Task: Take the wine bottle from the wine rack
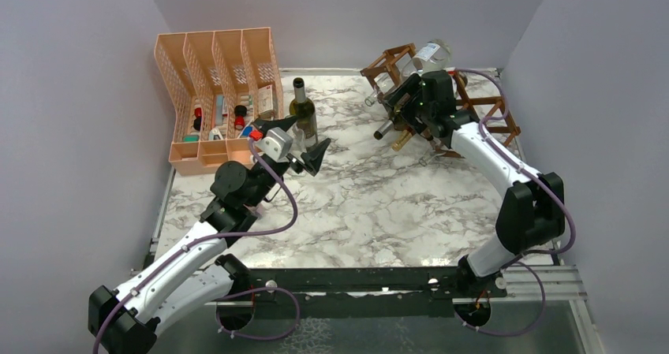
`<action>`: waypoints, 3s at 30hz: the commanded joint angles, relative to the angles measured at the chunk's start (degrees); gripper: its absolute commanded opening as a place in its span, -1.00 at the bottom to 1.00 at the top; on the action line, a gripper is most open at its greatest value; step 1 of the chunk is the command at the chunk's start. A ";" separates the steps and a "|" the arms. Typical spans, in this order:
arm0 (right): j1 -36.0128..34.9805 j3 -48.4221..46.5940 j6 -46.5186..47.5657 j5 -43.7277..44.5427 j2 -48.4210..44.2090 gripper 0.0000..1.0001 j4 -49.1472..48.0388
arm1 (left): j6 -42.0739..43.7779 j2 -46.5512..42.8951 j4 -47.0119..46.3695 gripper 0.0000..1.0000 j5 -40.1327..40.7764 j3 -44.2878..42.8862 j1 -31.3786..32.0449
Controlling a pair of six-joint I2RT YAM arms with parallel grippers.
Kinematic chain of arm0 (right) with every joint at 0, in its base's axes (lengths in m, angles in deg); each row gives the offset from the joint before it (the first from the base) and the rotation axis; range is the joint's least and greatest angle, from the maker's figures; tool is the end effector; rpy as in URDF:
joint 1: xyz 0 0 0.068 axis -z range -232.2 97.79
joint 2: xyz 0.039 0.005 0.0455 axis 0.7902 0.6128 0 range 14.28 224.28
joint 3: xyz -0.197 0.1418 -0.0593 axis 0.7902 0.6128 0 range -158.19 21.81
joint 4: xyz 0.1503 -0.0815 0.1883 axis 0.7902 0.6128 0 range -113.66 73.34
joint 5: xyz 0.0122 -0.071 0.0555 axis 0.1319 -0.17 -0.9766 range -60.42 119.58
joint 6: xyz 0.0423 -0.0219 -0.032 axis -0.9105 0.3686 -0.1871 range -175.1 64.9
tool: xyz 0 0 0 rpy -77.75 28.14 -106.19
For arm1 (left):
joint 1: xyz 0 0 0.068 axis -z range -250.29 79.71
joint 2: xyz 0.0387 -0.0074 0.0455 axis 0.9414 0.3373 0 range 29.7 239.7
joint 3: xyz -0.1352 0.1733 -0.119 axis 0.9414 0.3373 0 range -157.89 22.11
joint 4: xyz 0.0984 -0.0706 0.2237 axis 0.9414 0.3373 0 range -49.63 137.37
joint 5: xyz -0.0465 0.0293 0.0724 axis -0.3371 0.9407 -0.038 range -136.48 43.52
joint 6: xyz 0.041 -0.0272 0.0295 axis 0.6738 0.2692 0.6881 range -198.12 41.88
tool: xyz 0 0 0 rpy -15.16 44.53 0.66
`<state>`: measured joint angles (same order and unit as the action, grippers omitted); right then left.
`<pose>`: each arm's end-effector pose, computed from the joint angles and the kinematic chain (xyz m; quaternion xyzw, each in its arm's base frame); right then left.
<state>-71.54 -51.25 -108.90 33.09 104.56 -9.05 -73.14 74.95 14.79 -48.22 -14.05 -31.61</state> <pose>0.3432 0.1178 0.2803 0.2730 0.8299 0.2680 0.4062 0.1590 -0.1289 0.3384 0.2338 0.5510 -0.2409 0.7641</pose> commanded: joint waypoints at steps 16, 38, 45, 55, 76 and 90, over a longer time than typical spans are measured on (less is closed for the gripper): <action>0.10 -3.02 -7.24 5.63 7.46 0.48 -9.44 | -2.61 -1.66 -1.66 0.87 1.82 1.08 -1.15; 0.17 -4.70 -11.84 7.28 8.31 0.05 -11.43 | -2.78 -1.44 -1.68 0.86 1.24 1.18 -1.94; 0.19 -5.13 -12.49 6.83 8.84 -0.04 -12.80 | -2.78 -1.12 -1.66 0.85 1.24 1.27 -1.94; 0.18 -1.29 -11.75 5.41 5.34 -0.36 -15.41 | -2.86 -0.66 -1.66 0.84 0.75 1.27 -1.93; 0.30 17.24 -3.45 3.34 -2.49 -0.98 -39.28 | -3.50 0.63 -1.66 0.83 -0.73 1.09 -1.94; 0.88 26.33 0.30 -2.49 -4.09 -0.98 -61.23 | -3.48 0.98 -1.75 0.83 -1.38 1.01 -1.94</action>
<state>-70.49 -25.72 -112.05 33.50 103.23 -58.49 -75.79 75.85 14.72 -47.93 -13.03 -33.21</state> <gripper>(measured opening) 0.387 0.919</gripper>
